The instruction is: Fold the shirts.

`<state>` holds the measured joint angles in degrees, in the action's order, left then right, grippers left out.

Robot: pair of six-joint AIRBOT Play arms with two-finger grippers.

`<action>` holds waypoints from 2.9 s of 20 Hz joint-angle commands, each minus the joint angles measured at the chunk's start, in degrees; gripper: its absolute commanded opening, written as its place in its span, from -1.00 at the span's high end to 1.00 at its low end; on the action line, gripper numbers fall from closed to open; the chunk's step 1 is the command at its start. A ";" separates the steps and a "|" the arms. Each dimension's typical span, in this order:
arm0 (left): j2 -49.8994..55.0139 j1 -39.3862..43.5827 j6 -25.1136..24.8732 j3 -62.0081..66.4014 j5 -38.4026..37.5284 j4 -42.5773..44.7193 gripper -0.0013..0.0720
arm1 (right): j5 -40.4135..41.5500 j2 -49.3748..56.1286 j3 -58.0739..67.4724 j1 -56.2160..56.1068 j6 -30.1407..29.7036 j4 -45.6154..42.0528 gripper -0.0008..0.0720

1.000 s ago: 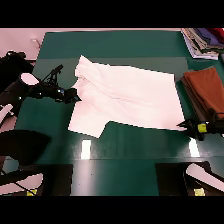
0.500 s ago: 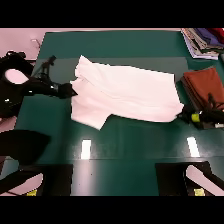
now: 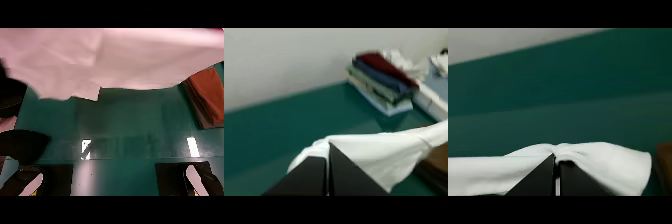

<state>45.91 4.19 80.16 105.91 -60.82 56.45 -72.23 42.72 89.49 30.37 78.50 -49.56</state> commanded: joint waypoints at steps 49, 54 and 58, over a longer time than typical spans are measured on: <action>40.96 -3.06 4.02 -26.47 -14.86 11.89 -0.53 | -5.22 34.56 -15.93 -17.64 8.17 -19.04 0.02; 18.47 -3.06 8.87 -52.09 -13.99 18.21 -0.53 | -6.78 25.70 -15.91 -17.68 5.46 -18.88 0.03; 4.46 -3.04 11.56 -71.93 -13.75 15.32 -0.53 | -5.99 24.57 -15.93 -18.58 5.46 -18.88 0.03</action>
<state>59.88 1.13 89.56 46.78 -75.00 72.95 -78.61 68.86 73.58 12.12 84.29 -68.60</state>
